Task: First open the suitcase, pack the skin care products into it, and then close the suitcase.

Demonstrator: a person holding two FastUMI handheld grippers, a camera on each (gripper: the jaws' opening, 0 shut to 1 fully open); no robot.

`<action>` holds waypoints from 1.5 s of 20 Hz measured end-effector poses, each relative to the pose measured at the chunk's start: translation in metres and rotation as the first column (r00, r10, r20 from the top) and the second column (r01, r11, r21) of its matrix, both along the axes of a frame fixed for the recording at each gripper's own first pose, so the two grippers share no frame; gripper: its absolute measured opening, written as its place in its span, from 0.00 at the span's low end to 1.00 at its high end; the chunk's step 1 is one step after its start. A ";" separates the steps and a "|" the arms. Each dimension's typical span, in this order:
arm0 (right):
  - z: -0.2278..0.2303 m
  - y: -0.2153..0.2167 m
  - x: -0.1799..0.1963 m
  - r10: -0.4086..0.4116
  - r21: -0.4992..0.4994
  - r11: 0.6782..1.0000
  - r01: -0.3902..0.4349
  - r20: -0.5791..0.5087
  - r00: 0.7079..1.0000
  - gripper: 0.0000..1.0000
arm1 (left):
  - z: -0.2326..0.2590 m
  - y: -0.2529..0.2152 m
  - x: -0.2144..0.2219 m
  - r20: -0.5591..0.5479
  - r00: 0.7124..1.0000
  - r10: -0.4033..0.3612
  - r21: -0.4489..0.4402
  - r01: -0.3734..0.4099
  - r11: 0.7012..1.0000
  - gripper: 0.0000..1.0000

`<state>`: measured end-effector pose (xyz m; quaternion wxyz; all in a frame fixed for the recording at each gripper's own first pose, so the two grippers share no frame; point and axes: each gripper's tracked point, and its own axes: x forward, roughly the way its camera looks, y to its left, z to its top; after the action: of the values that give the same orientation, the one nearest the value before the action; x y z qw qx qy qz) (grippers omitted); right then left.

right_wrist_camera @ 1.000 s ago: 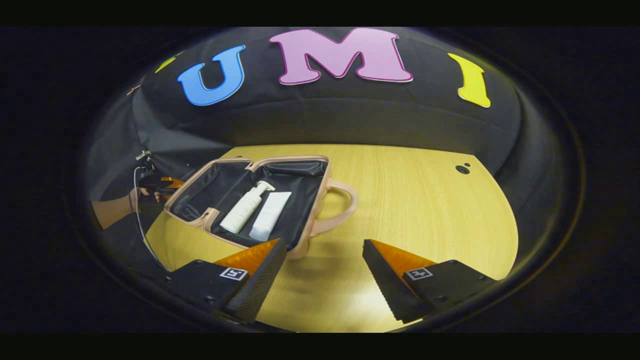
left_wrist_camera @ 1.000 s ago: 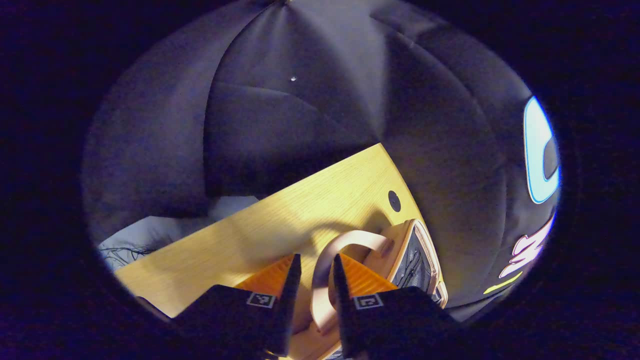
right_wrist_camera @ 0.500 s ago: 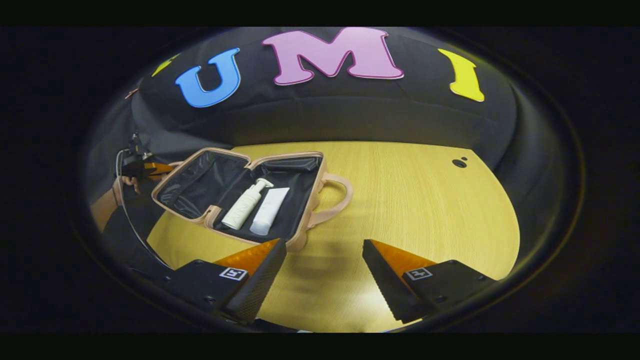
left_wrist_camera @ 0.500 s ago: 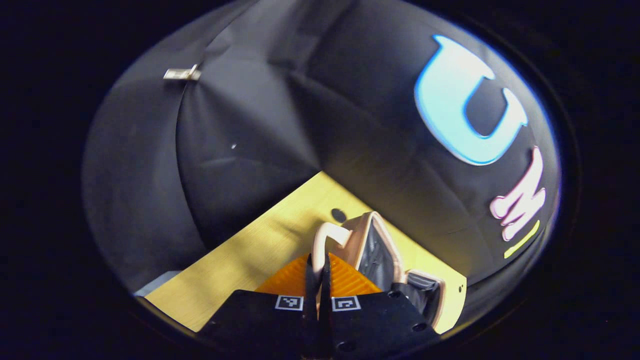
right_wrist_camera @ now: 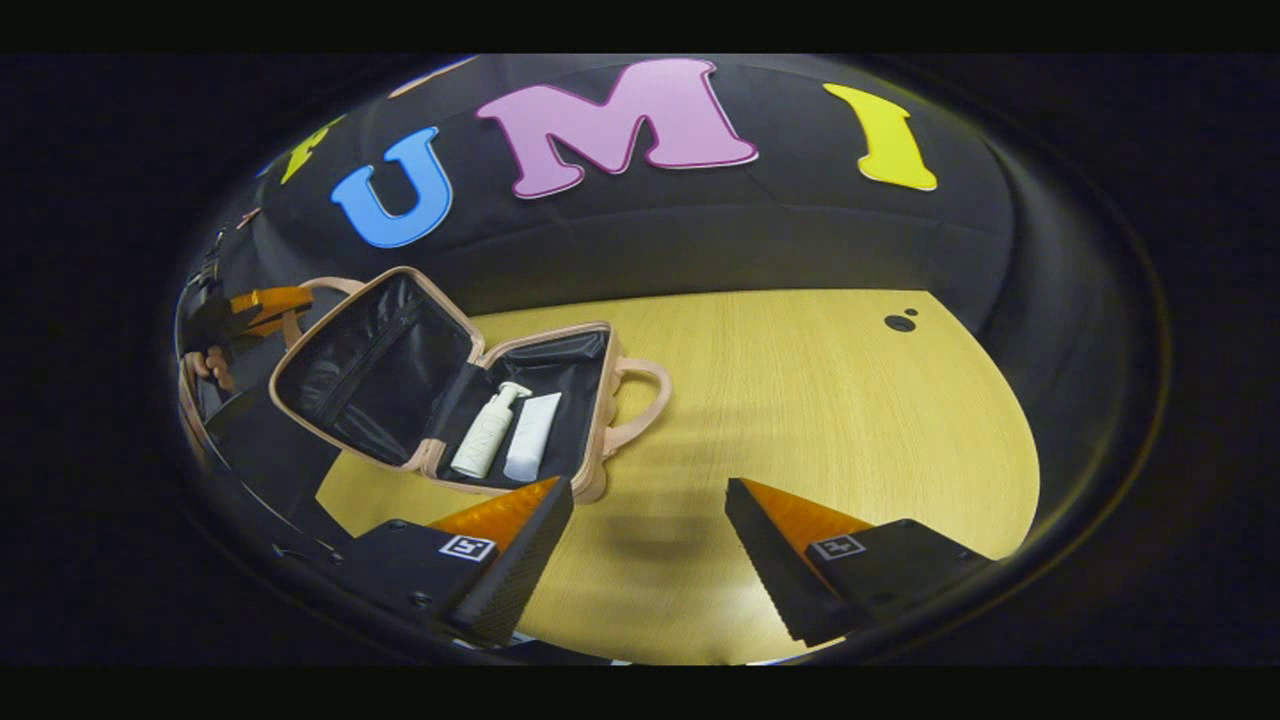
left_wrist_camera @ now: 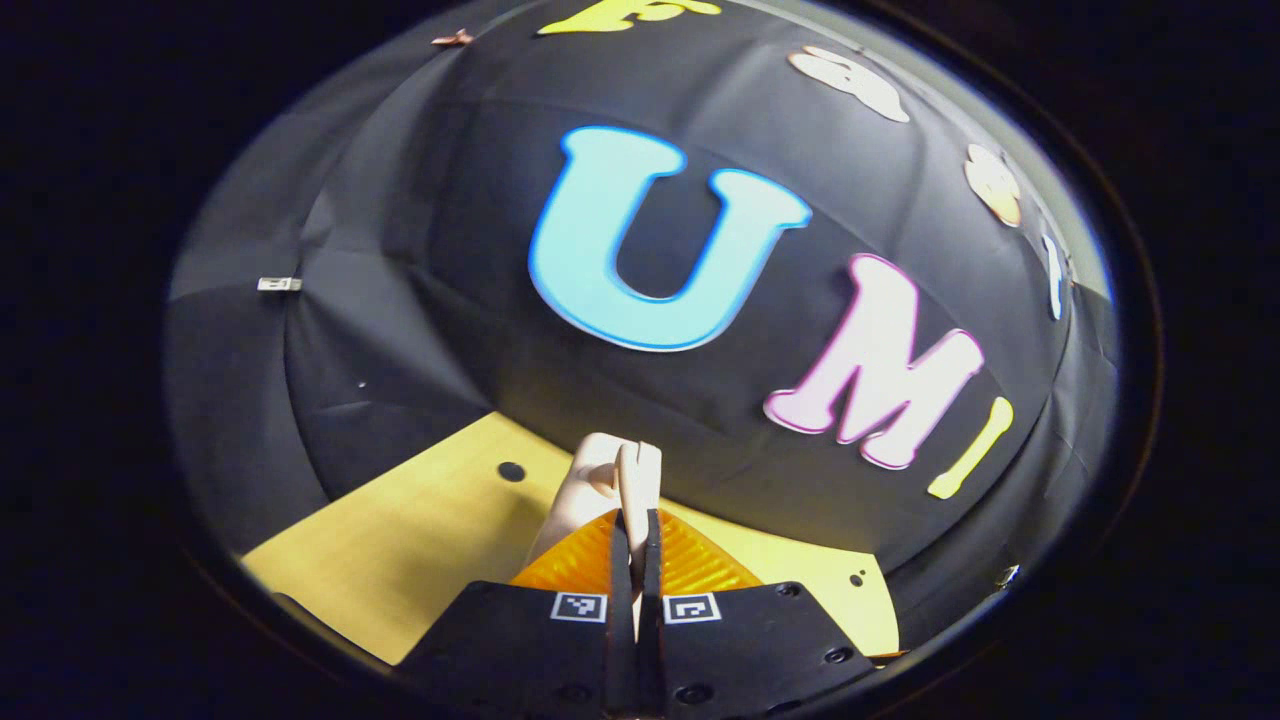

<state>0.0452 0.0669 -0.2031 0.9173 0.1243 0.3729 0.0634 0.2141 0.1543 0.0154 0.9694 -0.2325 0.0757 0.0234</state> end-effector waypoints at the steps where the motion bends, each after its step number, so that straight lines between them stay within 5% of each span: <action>1: 0.003 -0.007 0.001 0.003 0.001 1.000 -0.003 0.008 1.000 0.98 | 0.001 -0.030 0.003 0.005 0.999 -0.034 -0.004 0.034 0.999 0.06; 9: 0.006 -0.070 -0.018 -0.027 0.001 1.000 0.027 0.012 1.000 0.98 | -0.093 -0.230 0.067 -0.132 0.952 -0.276 0.029 0.283 0.959 0.06; 16: 0.023 -0.097 -0.014 -0.024 -0.110 0.993 0.038 0.130 0.991 0.98 | -0.193 -0.292 0.074 -0.350 0.869 -0.349 0.030 0.383 0.923 0.19; 17: 0.029 -0.096 -0.013 -0.029 -0.101 0.994 0.044 0.148 0.989 0.98 | -0.183 -0.294 0.070 -0.324 0.877 -0.354 0.014 0.379 0.925 0.22; 18: 0.035 -0.095 -0.012 -0.039 -0.087 0.995 0.054 0.161 0.986 0.98 | -0.169 -0.298 0.064 -0.281 0.888 -0.363 0.002 0.379 0.926 0.41; 19: 0.042 -0.093 -0.013 -0.051 -0.076 0.995 0.065 0.171 0.984 0.98 | -0.150 -0.299 0.056 -0.233 0.896 -0.378 -0.005 0.387 0.922 0.39; 20: 0.049 -0.090 -0.015 -0.061 -0.068 0.995 0.074 0.182 0.981 0.98 | -0.131 -0.294 0.044 -0.202 0.901 -0.383 0.003 0.392 0.920 0.73; 22: 0.068 -0.088 -0.018 -0.077 -0.084 0.991 0.099 0.237 0.968 0.97 | -0.097 -0.270 0.014 -0.133 0.925 -0.355 0.088 0.368 0.926 0.93; 26: 0.127 -0.068 -0.029 -0.094 -0.114 0.982 0.149 0.389 0.917 0.98 | -0.026 -0.212 -0.064 0.031 0.975 -0.220 0.354 0.196 0.915 0.96; 30: 0.183 -0.037 -0.058 -0.076 -0.103 0.985 0.142 0.477 0.875 0.97 | 0.027 -0.184 -0.160 0.141 0.972 -0.185 0.426 0.109 0.898 0.96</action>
<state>-0.0125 0.0294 -0.0197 0.9888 0.0636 0.1345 0.0147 0.0546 -0.0299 0.0424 0.9983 -0.0159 -0.0005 -0.0556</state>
